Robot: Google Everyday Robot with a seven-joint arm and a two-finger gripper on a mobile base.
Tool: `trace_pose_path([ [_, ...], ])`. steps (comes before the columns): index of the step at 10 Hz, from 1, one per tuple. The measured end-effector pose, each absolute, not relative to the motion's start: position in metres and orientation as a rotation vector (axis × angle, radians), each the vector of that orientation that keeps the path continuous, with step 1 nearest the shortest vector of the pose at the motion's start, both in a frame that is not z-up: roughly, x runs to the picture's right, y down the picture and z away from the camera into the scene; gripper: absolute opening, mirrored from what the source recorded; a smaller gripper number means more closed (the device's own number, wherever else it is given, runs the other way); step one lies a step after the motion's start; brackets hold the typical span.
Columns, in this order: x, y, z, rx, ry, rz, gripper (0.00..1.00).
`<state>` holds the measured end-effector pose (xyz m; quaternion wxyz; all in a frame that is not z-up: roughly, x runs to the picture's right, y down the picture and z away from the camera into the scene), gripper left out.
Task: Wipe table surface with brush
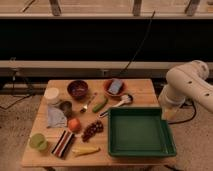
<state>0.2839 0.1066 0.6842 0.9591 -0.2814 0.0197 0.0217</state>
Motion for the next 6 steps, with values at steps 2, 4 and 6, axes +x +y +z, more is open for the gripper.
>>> trace_pose_path([
  [2, 0.2839, 0.1066, 0.6842, -0.571, 0.040, 0.044, 0.65],
  [4, 0.2839, 0.1062, 0.6842, -0.570, 0.040, 0.044, 0.65],
  [6, 0.2818, 0.1035, 0.6903, -0.570, 0.001, 0.016, 0.65],
])
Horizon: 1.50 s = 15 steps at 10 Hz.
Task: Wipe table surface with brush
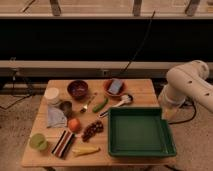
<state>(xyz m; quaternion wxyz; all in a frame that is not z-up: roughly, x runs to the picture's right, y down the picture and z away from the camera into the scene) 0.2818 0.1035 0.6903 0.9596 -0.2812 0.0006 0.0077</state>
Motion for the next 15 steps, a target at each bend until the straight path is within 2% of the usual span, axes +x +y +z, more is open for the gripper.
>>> trace_pose_path([
  [8, 0.178, 0.030, 0.775, -0.471, -0.243, -0.225, 0.65],
  [15, 0.134, 0.024, 0.845, -0.411, -0.311, -0.279, 0.65],
])
